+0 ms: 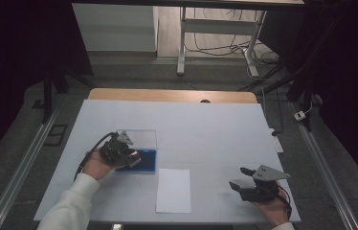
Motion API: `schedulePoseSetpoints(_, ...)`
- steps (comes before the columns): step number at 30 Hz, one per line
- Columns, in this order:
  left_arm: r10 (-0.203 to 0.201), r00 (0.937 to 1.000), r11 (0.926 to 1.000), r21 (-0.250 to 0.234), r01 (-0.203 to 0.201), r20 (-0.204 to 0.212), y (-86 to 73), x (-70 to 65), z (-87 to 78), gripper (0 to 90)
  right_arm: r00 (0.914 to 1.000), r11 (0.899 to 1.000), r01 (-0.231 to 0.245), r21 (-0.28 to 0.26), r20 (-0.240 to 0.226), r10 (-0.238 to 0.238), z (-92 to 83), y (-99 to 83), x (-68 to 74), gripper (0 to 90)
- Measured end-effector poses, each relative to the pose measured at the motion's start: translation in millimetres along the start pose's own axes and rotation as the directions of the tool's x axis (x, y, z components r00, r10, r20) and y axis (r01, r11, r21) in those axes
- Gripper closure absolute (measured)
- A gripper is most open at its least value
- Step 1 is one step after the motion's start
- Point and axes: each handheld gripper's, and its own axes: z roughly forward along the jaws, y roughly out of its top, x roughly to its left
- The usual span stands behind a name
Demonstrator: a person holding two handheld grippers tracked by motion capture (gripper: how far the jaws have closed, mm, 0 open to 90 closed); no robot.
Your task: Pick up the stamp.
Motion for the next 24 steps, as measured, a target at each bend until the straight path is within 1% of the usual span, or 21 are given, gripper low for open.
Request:
schedulePoseSetpoints(4, 0.002, 0.9998, 1.0, 0.001, -0.002, -0.02, 0.8, -2.3, -0.4, 70.1, 1.0, 1.0, -0.002, 0.011, 0.004, 0.002, 0.5, -0.1, 0.0, 28.5)
schedulePoseSetpoints(7, -0.008, 0.9997, 1.0, -0.005, 0.007, -0.022, 0.6, -1.9, -1.7, 70.2, 1.0, 1.0, -0.002, 0.01, -0.001, 0.002, 1.1, -0.5, 0.2, 28.6)
schedulePoseSetpoints(8, -0.017, 0.9997, 0.9998, -0.014, 0.017, -0.017, 0.1, -0.9, -4.3, 70.2, 1.0, 1.0, -0.002, 0.008, -0.003, 0.002, 1.4, -0.6, 0.3, 28.7)
schedulePoseSetpoints(12, -0.022, 0.9996, 0.9994, -0.026, 0.022, -0.015, -0.8, -0.8, -10.2, 70.2, 1.0, 1.0, -0.006, 0.005, -0.003, 0.006, 1.7, -1.0, 0.6, 29.1)
schedulePoseSetpoints(13, -0.021, 0.9996, 0.9993, -0.033, 0.02, -0.017, -0.6, -0.9, -15.7, 70.2, 1.0, 1.0, -0.006, 0.012, -0.001, 0.006, 1.2, -0.9, 0.4, 29.1)
schedulePoseSetpoints(14, -0.021, 0.9996, 0.9993, -0.033, 0.02, -0.017, -0.6, -0.9, -15.7, 70.2, 1.0, 1.0, -0.007, 0.012, -0.002, 0.007, 1.3, -1.0, 0.3, 29.1)
schedulePoseSetpoints(16, -0.02, 0.9997, 0.9988, -0.045, 0.019, -0.017, 0.8, -0.9, -22.2, 70.2, 1.0, 1.0, -0.009, 0.011, -0.002, 0.009, 1.3, -1.1, 0.0, 29.2)
schedulePoseSetpoints(17, -0.016, 0.9997, 0.9984, -0.055, 0.015, -0.02, 3.7, -1.1, -29.2, 70.2, 0.9999, 1.0, -0.009, 0.013, 0.004, 0.009, 1.2, -1.0, 0.2, 29.2)
schedulePoseSetpoints(18, -0.016, 0.9997, 0.9984, -0.055, 0.015, -0.02, 3.7, -1.1, -29.2, 70.2, 1.0, 1.0, -0.009, 0.014, 0.004, 0.009, 1.2, -1.0, 0.2, 29.2)
schedulePoseSetpoints(19, -0.013, 0.9997, 0.9981, -0.061, 0.011, -0.023, 5.5, -1.4, -32.6, 70.2, 0.9999, 1.0, -0.01, 0.009, -0.004, 0.01, 1.5, -1.2, 0.0, 29.2)
schedulePoseSetpoints(21, -0.002, 0.9994, 0.9975, -0.071, -0.001, -0.033, 10.6, -2.8, -41.3, 70.2, 1.0, 1.0, -0.008, 0.012, -0.002, 0.008, 1.4, -1.1, 0.2, 29.2)
schedulePoseSetpoints(24, 0.002, 0.9994, 0.9969, -0.078, -0.005, -0.036, 12.8, -3.6, -44.1, 70.2, 1.0, 1.0, -0.006, 0.01, -0.002, 0.006, 1.2, -1.0, 0.4, 29.4)
